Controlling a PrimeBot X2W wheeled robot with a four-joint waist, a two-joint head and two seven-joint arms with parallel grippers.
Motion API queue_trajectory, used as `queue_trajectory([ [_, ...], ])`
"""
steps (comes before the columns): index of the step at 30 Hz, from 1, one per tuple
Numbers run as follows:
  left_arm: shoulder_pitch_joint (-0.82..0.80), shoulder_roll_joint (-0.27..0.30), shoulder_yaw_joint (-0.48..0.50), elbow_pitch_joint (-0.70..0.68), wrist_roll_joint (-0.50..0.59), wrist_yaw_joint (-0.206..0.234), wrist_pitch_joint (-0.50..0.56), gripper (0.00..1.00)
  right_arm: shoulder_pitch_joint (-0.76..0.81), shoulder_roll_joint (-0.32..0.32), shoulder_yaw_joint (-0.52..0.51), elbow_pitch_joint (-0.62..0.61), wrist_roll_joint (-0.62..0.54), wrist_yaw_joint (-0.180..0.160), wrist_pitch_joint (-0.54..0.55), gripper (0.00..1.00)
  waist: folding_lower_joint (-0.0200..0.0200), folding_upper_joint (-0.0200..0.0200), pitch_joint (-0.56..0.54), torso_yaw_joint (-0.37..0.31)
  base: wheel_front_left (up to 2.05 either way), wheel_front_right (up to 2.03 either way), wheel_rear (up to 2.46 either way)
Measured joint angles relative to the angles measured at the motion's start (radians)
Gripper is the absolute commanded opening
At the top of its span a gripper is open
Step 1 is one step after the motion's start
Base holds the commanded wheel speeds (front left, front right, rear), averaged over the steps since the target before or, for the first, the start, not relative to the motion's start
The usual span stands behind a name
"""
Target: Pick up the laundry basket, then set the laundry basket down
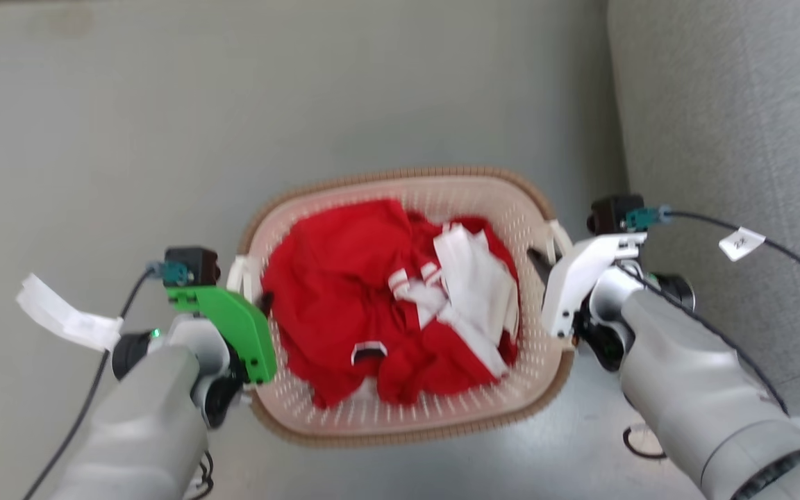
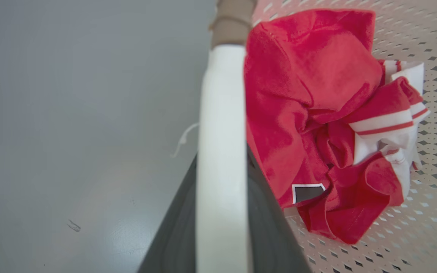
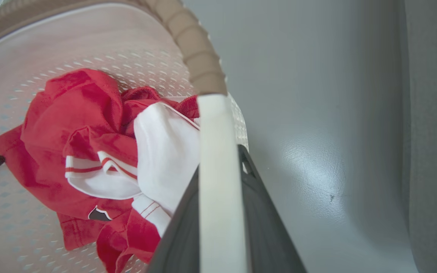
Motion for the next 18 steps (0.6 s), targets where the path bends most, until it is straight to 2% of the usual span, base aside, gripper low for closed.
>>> queue_trajectory([
  [18,0.143,-0.024,-0.055,0.026,-0.099,0.000,0.125,0.00,0.122,0.002,0.054,0.050,0.068,0.000,0.153,0.00,0.0000,0.0000,-0.243,-0.005,0.00,0.00,0.00],
])
